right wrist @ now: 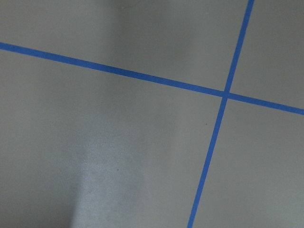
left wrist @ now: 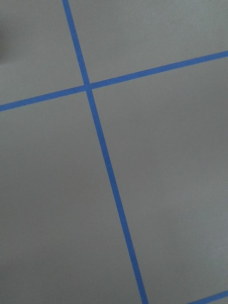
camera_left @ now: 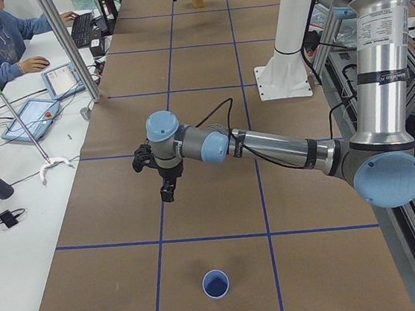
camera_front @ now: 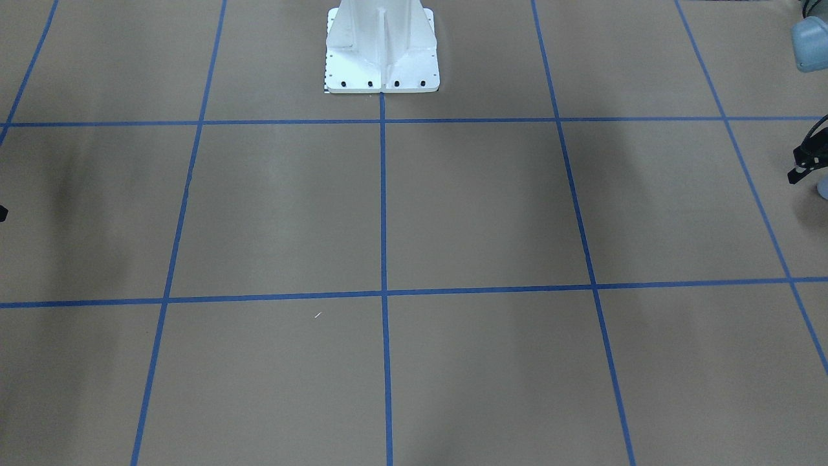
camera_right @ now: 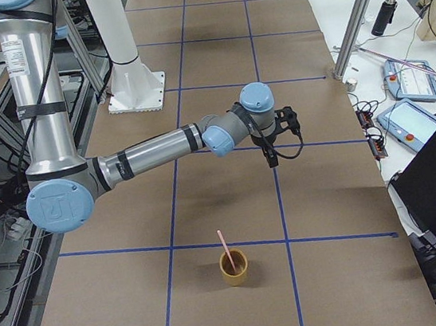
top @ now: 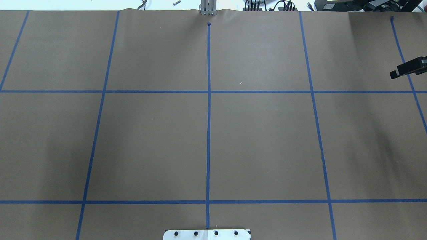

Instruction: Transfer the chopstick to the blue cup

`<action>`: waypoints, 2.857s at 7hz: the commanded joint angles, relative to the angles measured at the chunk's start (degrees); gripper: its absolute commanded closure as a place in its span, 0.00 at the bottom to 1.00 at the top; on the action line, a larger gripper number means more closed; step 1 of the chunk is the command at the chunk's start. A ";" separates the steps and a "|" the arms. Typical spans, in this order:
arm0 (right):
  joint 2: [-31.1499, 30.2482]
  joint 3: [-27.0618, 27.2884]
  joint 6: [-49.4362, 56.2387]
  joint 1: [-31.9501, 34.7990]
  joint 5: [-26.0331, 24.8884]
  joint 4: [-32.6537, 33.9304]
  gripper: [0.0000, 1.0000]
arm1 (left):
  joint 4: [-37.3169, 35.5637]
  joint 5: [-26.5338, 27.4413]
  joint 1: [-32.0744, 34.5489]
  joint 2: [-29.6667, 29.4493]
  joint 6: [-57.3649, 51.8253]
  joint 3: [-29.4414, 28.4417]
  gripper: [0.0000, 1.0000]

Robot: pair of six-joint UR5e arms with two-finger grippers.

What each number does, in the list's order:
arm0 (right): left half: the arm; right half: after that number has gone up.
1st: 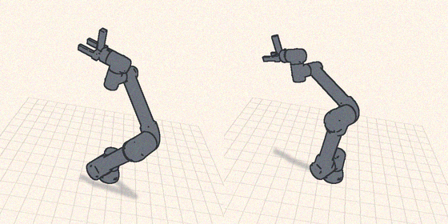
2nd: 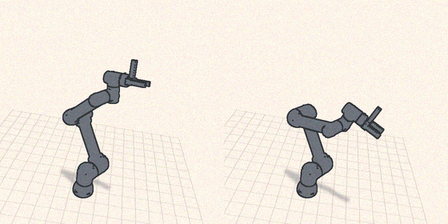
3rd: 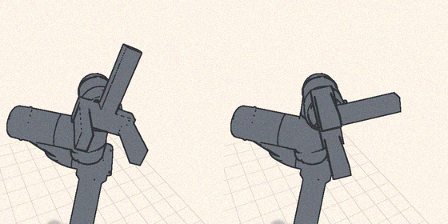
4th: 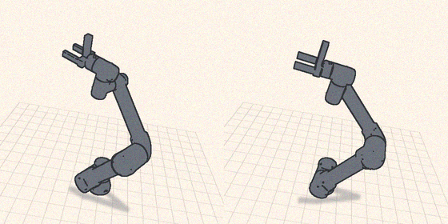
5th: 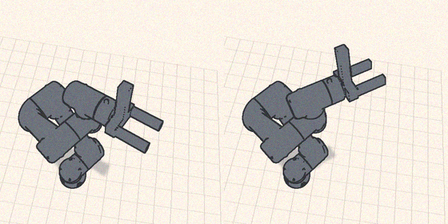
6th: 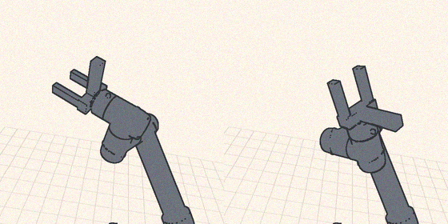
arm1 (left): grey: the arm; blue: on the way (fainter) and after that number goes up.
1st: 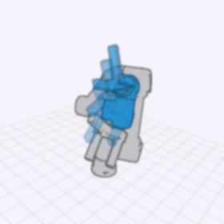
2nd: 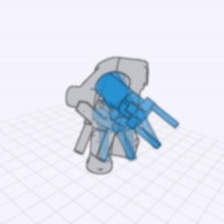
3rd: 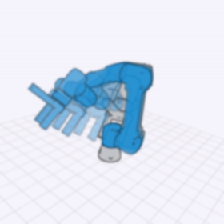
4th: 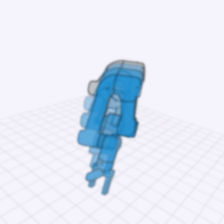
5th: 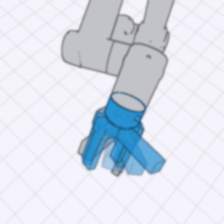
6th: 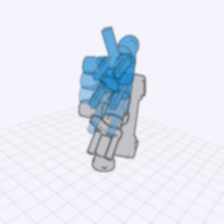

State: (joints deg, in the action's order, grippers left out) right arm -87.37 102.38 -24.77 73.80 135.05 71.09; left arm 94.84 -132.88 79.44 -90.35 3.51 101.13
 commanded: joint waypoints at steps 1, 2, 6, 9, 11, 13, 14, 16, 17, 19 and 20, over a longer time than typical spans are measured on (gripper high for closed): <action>-0.08 0.28 -4.58 -0.68 0.04 -0.25 0.00 | 0.70 -0.02 0.36 0.44 -7.26 -3.99 0.02; 0.00 0.19 -5.81 -1.20 0.13 -0.25 0.00 | 0.79 -0.02 2.97 2.87 -11.38 -4.18 0.02; 0.62 0.11 -8.89 -3.05 -0.05 -0.25 0.00 | 2.62 -2.56 11.88 3.69 -22.77 -19.53 0.02; 0.79 0.19 -11.79 -4.46 -0.22 -0.34 0.00 | 18.94 -2.30 11.70 4.74 -6.97 -27.89 0.02; 0.79 0.63 -13.45 -4.89 -0.13 -0.42 0.00 | 19.15 -2.48 11.61 4.74 -4.50 -27.91 0.02; 0.62 0.46 -15.48 -6.12 -1.27 -2.70 0.00 | 19.24 -4.40 11.52 5.53 -3.08 -26.25 0.02; 0.53 0.46 -15.49 -6.21 -1.28 -2.71 0.00 | 19.24 -4.93 11.52 6.58 -2.90 -26.24 0.02; 0.44 0.54 -15.49 -6.30 -1.80 -2.80 0.00 | 19.07 -5.29 11.35 8.77 0.85 -21.79 0.02; 0.36 0.54 -15.49 -6.30 -2.67 -2.80 0.00 | 19.33 -5.46 11.17 9.92 1.05 -21.33 0.02; 0.53 0.02 -15.49 -6.30 -3.12 -2.71 0.00 | 19.59 -5.46 11.08 10.63 1.41 -21.41 0.02; 0.53 -0.07 -15.49 -6.30 -3.21 -2.80 0.00 | 19.68 -5.46 11.00 10.63 1.32 -21.41 0.03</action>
State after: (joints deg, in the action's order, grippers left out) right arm -86.86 102.45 -40.25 67.50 132.02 68.33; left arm 114.42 -138.33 90.52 -79.94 4.80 79.68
